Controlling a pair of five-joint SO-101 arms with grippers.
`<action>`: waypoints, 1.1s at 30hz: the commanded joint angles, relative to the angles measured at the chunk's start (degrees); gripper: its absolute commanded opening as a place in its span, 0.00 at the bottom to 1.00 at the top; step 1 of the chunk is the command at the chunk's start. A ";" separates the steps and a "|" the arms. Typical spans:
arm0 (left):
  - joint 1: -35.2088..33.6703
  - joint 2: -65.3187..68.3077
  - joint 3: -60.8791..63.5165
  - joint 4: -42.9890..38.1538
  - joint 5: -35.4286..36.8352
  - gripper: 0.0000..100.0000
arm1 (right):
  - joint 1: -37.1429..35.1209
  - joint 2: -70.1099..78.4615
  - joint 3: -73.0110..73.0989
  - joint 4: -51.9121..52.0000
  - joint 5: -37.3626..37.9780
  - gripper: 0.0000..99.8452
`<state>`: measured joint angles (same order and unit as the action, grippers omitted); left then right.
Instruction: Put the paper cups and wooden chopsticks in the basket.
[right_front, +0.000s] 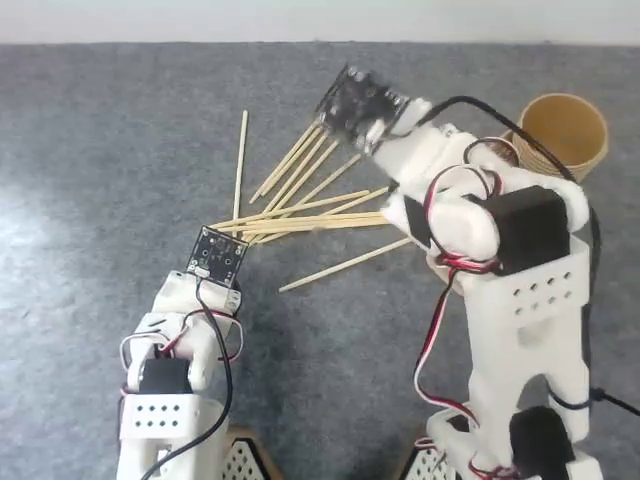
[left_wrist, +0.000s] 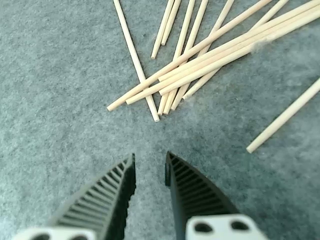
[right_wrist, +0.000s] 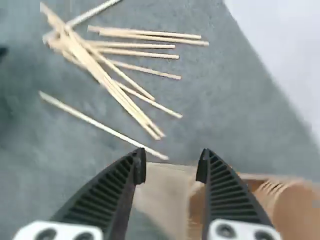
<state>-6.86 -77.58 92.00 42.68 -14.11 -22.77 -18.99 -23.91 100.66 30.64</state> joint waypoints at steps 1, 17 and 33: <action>-0.09 -0.35 -0.31 -1.32 0.44 0.10 | 0.66 -1.89 -0.44 2.24 -18.73 0.17; -0.09 -0.35 -0.31 -1.32 0.44 0.10 | -6.20 -1.27 25.76 1.71 -29.45 0.17; -0.09 -0.35 -0.31 -1.32 0.44 0.10 | -1.89 -1.19 53.63 -35.03 -29.63 0.16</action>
<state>-6.86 -77.58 92.00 42.68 -14.11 -24.70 -18.90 29.01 70.77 1.71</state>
